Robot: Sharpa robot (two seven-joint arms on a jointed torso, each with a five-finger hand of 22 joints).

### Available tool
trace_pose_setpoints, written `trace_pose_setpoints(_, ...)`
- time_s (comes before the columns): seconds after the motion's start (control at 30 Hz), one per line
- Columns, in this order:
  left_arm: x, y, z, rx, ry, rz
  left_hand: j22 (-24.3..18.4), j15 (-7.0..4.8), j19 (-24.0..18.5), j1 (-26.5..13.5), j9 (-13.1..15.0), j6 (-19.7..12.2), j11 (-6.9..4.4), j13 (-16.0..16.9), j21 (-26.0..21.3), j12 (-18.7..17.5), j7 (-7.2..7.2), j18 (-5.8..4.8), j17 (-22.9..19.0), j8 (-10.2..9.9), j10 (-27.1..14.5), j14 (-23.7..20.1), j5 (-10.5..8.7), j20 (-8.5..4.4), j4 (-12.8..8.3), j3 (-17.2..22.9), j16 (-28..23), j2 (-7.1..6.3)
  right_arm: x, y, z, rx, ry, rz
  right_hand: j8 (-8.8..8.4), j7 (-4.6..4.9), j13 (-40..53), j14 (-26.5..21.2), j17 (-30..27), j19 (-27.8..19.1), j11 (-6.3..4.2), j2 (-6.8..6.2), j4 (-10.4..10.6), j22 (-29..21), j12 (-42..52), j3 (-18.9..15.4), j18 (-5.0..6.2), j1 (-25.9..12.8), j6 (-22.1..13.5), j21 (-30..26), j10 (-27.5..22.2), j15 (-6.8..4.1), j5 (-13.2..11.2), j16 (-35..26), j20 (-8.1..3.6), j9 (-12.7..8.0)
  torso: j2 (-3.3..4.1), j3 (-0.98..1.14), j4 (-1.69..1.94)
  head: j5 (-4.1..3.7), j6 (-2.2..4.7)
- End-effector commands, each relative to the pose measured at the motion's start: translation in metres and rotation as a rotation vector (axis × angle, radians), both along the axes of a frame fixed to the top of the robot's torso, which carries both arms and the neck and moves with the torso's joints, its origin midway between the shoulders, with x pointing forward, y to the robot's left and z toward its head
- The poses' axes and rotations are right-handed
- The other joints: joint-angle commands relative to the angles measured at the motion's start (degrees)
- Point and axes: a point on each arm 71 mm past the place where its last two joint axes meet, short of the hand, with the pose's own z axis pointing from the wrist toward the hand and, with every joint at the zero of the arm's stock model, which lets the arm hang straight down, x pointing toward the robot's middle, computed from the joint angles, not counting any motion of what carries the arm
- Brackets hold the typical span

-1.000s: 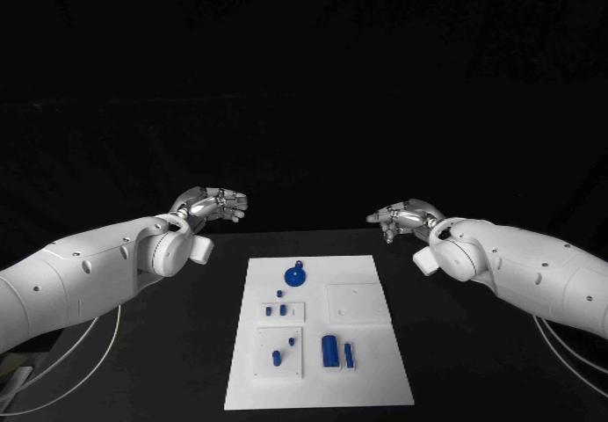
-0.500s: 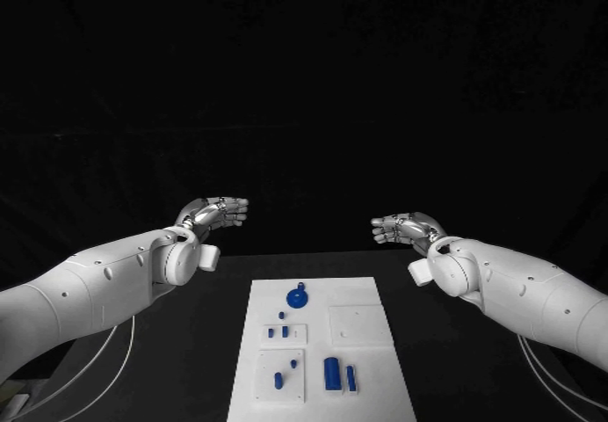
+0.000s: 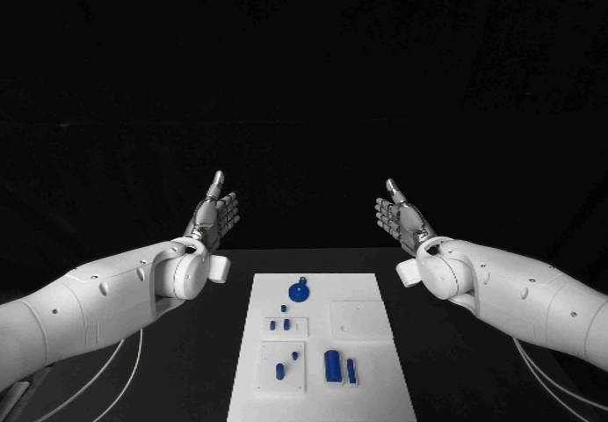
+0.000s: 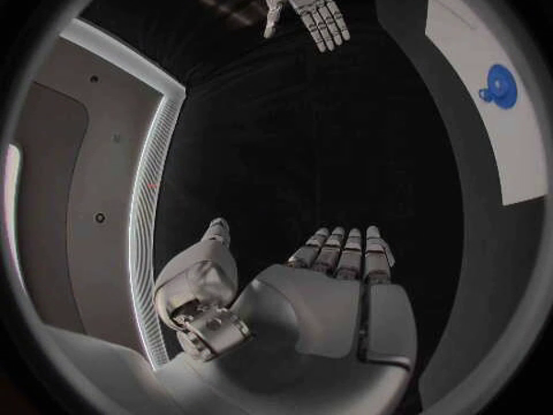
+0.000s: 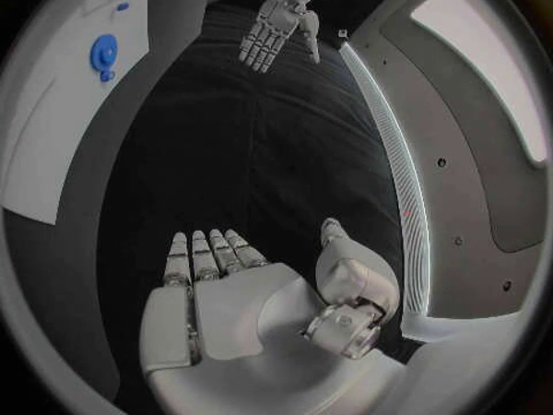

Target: Assemble the parts on the task board

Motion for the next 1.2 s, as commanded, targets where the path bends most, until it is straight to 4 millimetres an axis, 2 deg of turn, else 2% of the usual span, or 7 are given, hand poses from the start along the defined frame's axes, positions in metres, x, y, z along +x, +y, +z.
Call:
trace_pose_setpoints(0.03,-0.014,-0.008,-0.002,0.019,-0.051,0.097,-12.21,-0.72,-2.84,-5.75,-2.49,-3.93,-0.58,-0.47,-2.31,-0.66,-0.6,-0.42,-1.77,-1.28,-5.12,-3.87,-0.49,-0.2,1.05,-2.5,-1.97,0.75,-0.011,0.004,0.003,0.047,-0.065,-0.107,-1.15,-0.88,-1.35,-4.33,-2.14,-3.1,-0.8,0.33,1.39,-4.75,-1.09,-2.1,-1.65,-4.99,-4.28,-1.51,-5.03,-0.83,-1.11,-2.06,-1.02,-2.69,-0.12,-0.14,0.12,-0.01,-0.05)
trace_pose_setpoints(0.3,-0.066,-0.041,-0.01,-0.003,-0.059,0.146,-12.21,-0.72,-2.84,-5.75,-2.49,-3.93,-0.58,-0.47,-2.31,-0.66,-0.6,-0.42,-1.77,-1.28,-5.12,-3.87,-0.49,-0.2,1.05,-2.5,-1.97,0.75,-0.059,0.032,0.005,0.125,-0.089,-0.185,-1.15,-0.88,-1.35,-4.33,-2.14,-3.1,-0.8,0.33,1.39,-4.75,-1.09,-2.1,-1.65,-4.99,-4.28,-1.51,-5.03,-0.83,-1.11,-2.06,-1.02,-2.69,-0.12,-0.14,0.12,-0.01,-0.05)
trace_pose_setpoints(0.53,-0.089,-0.052,-0.009,-0.009,-0.063,0.167,-12.21,-0.72,-2.84,-5.75,-2.49,-3.93,-0.58,-0.47,-2.31,-0.66,-0.6,-0.42,-1.77,-1.28,-5.12,-3.87,-0.49,-0.2,1.05,-2.5,-1.97,0.75,-0.09,0.045,0.008,0.154,-0.087,-0.229,-1.15,-0.88,-1.35,-4.33,-2.14,-3.1,-0.8,0.33,1.39,-4.75,-1.09,-2.1,-1.65,-4.99,-4.28,-1.51,-5.03,-0.83,-1.11,-2.06,-1.02,-2.69,-0.12,-0.14,0.12,-0.01,-0.05)
trace_pose_setpoints(0.73,-0.092,-0.054,-0.008,-0.01,-0.063,0.169,-12.21,-0.72,-2.84,-5.75,-2.49,-3.93,-0.58,-0.47,-2.31,-0.66,-0.6,-0.42,-1.77,-1.28,-5.12,-3.87,-0.49,-0.2,1.05,-2.5,-1.97,0.75,-0.099,0.048,0.01,0.16,-0.084,-0.242,-1.15,-0.88,-1.35,-4.33,-2.14,-3.1,-0.8,0.33,1.39,-4.75,-1.09,-2.1,-1.65,-4.99,-4.28,-1.51,-5.03,-0.83,-1.11,-2.06,-1.02,-2.69,-0.12,-0.14,0.12,-0.01,-0.05)
trace_pose_setpoints(1.2,-0.092,-0.054,-0.008,-0.01,-0.063,0.169,-12.21,-0.72,-2.84,-5.75,-2.49,-3.93,-0.58,-0.47,-2.31,-0.66,-0.6,-0.42,-1.77,-1.28,-5.12,-3.87,-0.49,-0.2,1.05,-2.5,-1.97,0.75,-0.099,0.048,0.01,0.16,-0.084,-0.242,-1.15,-0.88,-1.35,-4.33,-2.14,-3.1,-0.8,0.33,1.39,-4.75,-1.09,-2.1,-1.65,-4.99,-4.28,-1.51,-5.03,-0.83,-1.11,-2.06,-1.02,-2.69,-0.12,-0.14,0.12,-0.01,-0.05)
